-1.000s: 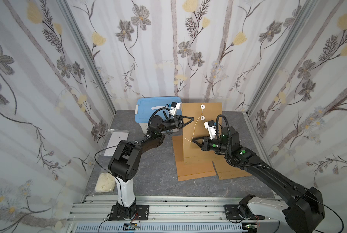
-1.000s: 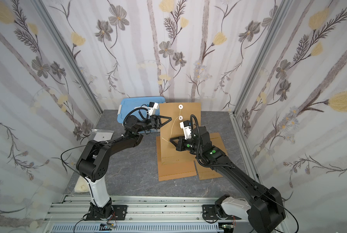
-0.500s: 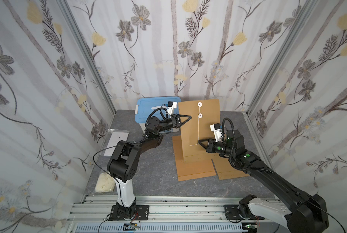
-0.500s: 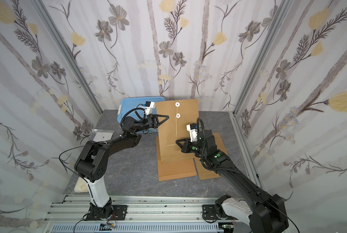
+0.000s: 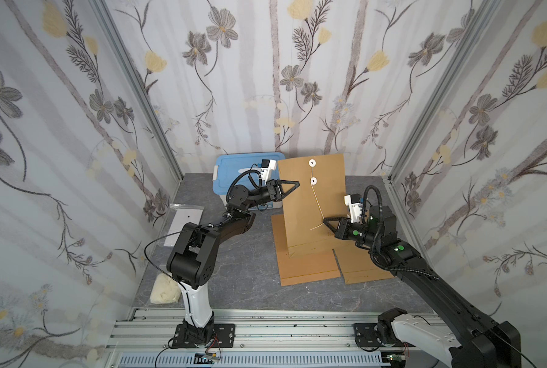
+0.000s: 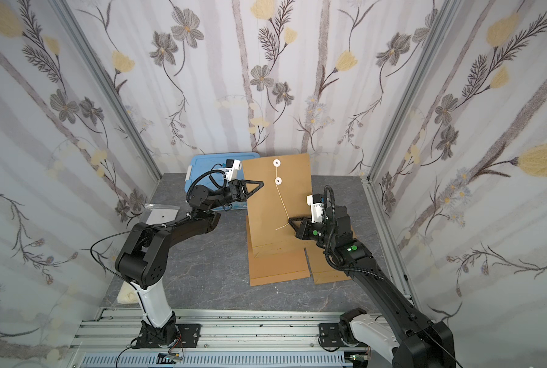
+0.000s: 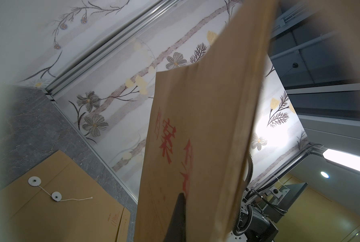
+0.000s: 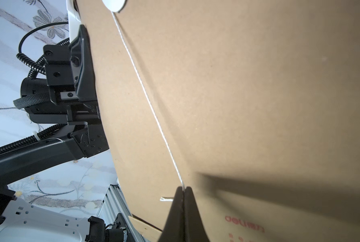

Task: Close the mouth of the file bag
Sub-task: Close the file bag.

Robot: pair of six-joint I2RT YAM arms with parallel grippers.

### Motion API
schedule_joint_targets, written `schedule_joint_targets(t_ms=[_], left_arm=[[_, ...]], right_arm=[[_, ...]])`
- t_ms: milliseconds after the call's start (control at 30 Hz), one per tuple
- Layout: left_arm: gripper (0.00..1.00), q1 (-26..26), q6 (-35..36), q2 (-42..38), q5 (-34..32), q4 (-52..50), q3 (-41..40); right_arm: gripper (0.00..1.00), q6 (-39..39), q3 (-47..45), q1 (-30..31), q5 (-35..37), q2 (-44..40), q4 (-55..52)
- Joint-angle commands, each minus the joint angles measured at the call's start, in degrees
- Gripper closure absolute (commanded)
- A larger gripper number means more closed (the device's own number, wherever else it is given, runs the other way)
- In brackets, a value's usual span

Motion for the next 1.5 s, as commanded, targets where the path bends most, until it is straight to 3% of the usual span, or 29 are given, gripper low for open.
schedule_joint_targets(t_ms=[0, 867, 1267, 1467], left_arm=[[1.0, 0.2, -1.9, -0.7, 0.8, 4.1, -0.3], [1.0, -0.8, -2.2, 1.6, 5.1, 3.0, 2.1], [1.0, -2.2, -0.4, 1.0, 7.3, 0.4, 3.1], [1.0, -3.1, 2.0, 0.7, 8.5, -2.8, 3.7]], right_arm=[[1.0, -1.4, 0.2, -1.3, -0.8, -0.4, -0.9], [1.0, -9.9, 11.1, -14.9, -2.9, -2.3, -14.9], [1.0, -9.6, 15.2, -17.6, -0.9, 0.9, -16.0], [1.0, -9.6, 18.7, -18.0, 3.6, 2.6, -18.0]])
